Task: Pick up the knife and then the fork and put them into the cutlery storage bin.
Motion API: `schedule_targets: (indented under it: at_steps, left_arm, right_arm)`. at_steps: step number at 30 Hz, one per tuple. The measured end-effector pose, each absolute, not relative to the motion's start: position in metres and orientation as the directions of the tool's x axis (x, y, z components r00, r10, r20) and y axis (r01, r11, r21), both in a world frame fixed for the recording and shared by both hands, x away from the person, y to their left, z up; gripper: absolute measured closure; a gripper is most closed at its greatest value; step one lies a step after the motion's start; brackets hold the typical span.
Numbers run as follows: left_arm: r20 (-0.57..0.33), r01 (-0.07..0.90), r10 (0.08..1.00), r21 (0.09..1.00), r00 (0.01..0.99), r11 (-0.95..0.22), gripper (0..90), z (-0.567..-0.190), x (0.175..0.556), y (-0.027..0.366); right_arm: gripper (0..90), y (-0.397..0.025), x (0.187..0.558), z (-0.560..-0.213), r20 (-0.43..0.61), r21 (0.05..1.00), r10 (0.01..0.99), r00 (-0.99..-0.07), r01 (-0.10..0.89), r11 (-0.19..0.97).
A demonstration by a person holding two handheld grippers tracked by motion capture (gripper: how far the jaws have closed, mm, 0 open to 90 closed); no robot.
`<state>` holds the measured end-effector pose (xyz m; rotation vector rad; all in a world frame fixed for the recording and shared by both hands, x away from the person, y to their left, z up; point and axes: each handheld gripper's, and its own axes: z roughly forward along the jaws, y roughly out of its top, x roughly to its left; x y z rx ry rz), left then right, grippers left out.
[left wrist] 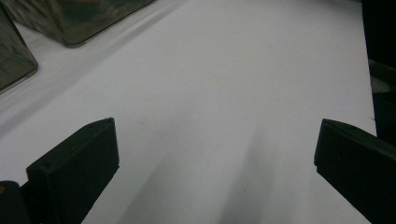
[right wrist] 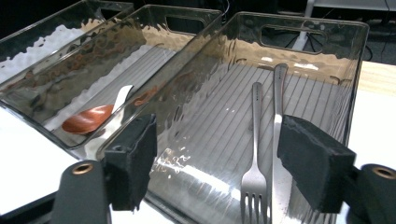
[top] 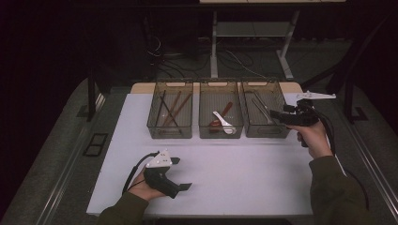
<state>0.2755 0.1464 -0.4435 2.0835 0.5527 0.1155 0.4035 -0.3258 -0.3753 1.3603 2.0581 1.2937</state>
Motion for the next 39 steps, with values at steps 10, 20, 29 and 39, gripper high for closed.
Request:
schedule_targets:
  at_steps: [10,20,29,39]
  left_arm:
    - [-0.138,0.344,0.436,0.830,0.889,-0.439,0.0,-0.444,0.276,0.147]
    - [-0.128,0.338,0.437,0.828,0.890,-0.447,0.0,-0.443,0.276,0.149]
    - [-0.127,0.340,0.443,0.829,0.888,-0.444,0.0,-0.442,0.276,0.150]
    - [-0.124,0.339,0.447,0.831,0.886,-0.441,0.0,-0.441,0.275,0.152]
  right_arm:
    - [18.8,-0.319,0.387,-0.380,0.161,0.833,0.853,-0.496,0.532,0.151]
    - [17.4,-0.307,0.367,-0.389,0.129,0.839,0.830,-0.543,0.506,0.201]
    - [14.3,-0.302,0.349,-0.397,0.121,0.837,0.806,-0.579,0.496,0.231]
    - [14.3,-0.293,0.325,-0.403,0.089,0.844,0.774,-0.627,0.460,0.276]
